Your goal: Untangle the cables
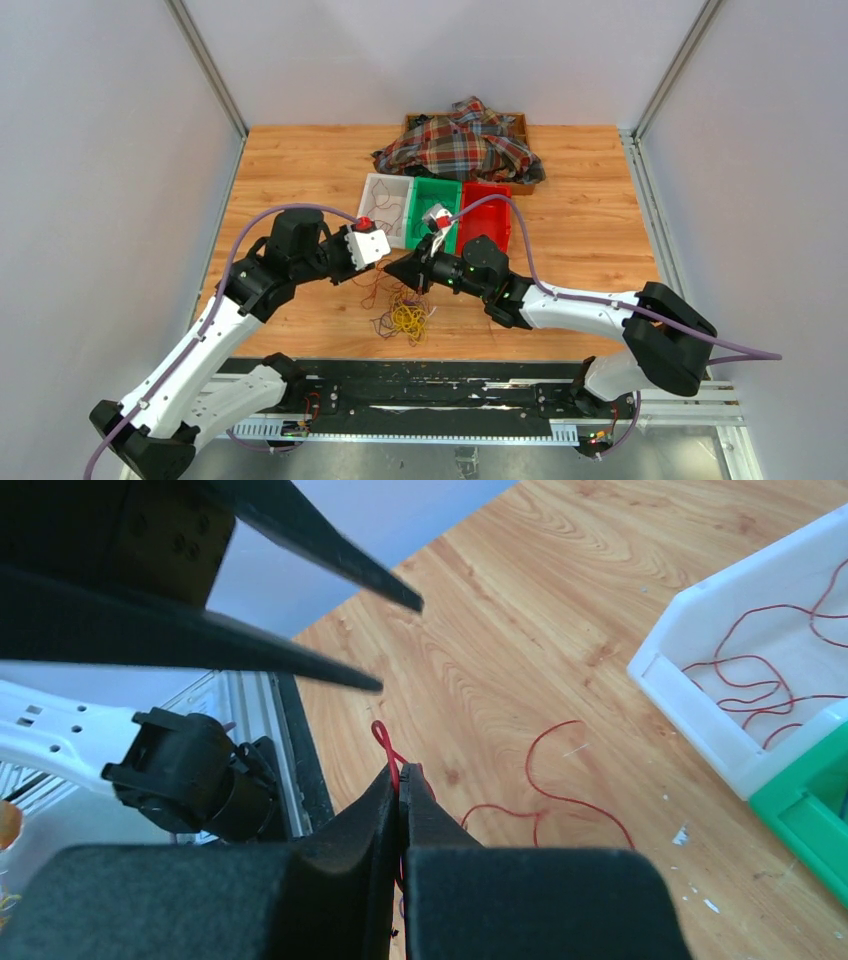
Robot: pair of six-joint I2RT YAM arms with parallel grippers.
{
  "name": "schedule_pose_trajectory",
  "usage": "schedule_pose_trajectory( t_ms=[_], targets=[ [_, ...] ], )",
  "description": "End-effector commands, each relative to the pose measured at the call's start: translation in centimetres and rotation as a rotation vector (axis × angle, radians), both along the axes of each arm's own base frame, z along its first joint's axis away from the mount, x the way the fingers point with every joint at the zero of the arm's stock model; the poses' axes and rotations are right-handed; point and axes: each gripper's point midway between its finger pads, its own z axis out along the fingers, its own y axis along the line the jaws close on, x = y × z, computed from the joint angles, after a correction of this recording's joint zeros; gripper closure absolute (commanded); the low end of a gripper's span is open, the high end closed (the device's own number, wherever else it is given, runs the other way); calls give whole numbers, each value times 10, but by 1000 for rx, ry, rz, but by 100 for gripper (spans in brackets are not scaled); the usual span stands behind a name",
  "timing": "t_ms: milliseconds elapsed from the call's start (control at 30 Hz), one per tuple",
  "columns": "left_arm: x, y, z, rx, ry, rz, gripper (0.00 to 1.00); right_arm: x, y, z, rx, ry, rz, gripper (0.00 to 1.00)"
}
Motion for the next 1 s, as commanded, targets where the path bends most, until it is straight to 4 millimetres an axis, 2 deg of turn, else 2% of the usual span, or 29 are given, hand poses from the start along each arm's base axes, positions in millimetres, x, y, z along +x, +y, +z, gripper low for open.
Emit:
schedule_pose_trajectory(
  t_ms=[0, 133, 300, 433, 533, 633, 700, 733, 833, 900, 967],
  targets=[
    [-36, -21, -6, -35, 82, -231, 60, -5, 8, 25, 66, -25, 63, 99],
    [-47, -31, -8, -37, 91, -337, 60, -8, 12, 30, 76, -31, 93, 99],
    [-46, -33, -13, -3, 107, -379, 63, -12, 14, 35, 91, -34, 116, 99],
    [-32, -32, -10, 4, 86, -329, 77, -14, 13, 34, 89, -30, 125, 99],
    [-17, -30, -1, -10, 44, -247, 96, -15, 12, 29, 81, -25, 128, 99],
    [-13, -27, 9, -25, 5, -213, 99, -17, 10, 27, 81, -21, 133, 99],
    [-15, -25, 14, -34, -12, -209, 99, -20, 10, 26, 80, -19, 143, 92],
    [-15, -25, 17, -38, -22, -209, 100, -21, 9, 25, 78, -18, 146, 85],
    [-13, -21, 30, -39, -74, -191, 100, -22, 6, 18, 73, -10, 142, 70],
    [-10, -18, 45, -46, -116, -179, 99, -21, 5, 14, 69, -6, 132, 60],
    [-12, -19, 63, -68, -138, -178, 100, -18, 7, 11, 66, -5, 121, 56]
  ],
)
